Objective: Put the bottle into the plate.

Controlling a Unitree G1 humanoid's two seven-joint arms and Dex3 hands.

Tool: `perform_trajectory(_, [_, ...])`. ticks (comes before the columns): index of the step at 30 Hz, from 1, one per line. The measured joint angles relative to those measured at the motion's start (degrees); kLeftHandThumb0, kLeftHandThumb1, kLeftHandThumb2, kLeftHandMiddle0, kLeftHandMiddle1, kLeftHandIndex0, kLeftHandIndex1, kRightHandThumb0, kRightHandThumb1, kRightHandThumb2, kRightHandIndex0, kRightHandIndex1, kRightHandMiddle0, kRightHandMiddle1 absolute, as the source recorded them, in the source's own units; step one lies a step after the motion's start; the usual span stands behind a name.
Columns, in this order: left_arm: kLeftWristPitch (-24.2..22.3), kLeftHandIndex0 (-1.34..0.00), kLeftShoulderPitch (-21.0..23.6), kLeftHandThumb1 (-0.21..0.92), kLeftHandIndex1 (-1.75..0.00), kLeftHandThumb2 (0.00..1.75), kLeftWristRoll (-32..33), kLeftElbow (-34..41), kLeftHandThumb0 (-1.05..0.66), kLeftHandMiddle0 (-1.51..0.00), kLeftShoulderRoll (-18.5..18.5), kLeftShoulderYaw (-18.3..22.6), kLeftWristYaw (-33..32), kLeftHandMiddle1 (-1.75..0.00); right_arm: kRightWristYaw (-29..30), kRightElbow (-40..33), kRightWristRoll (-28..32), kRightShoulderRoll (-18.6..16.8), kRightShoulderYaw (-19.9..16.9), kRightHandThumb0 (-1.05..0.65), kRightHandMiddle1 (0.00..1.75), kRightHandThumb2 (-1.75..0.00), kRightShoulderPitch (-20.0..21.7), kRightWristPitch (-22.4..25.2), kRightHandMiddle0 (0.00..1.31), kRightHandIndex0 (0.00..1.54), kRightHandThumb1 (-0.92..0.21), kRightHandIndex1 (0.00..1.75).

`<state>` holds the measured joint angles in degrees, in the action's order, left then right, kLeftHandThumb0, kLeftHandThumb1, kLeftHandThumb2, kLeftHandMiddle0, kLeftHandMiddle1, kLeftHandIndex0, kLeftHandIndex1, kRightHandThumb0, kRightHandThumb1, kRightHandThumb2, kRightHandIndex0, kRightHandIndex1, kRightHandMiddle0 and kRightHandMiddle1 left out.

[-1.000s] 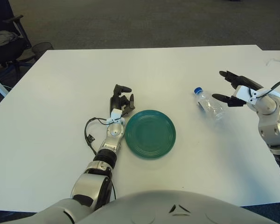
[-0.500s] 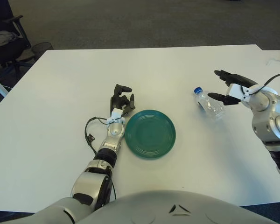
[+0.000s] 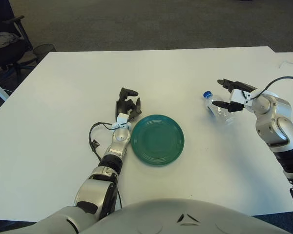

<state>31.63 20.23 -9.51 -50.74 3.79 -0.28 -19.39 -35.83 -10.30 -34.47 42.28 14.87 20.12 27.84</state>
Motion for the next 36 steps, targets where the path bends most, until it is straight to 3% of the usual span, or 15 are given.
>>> perform_trajectory(11, [-0.20,-0.39,0.27,0.61,-1.75,0.94,-0.19,-0.30,-0.40,-0.97,0.10,-0.01,-0.68,-1.75,2.09,2.23,-3.02,1.47,0.12,-1.05,0.00,-0.50,0.00,-7.03,0.00,0.00,-0.92,0.00])
perform_trajectory(36, [0.51,-0.40,0.90,0.61,-1.75,0.94,-0.20,-1.53,-0.40,-0.98,0.14,-0.07,-0.92,-1.75,-1.59,0.89,-4.94,2.64,-0.90,-1.05,0.00,-0.46,-0.55,-8.05,0.00,0.00,-0.92,0.00])
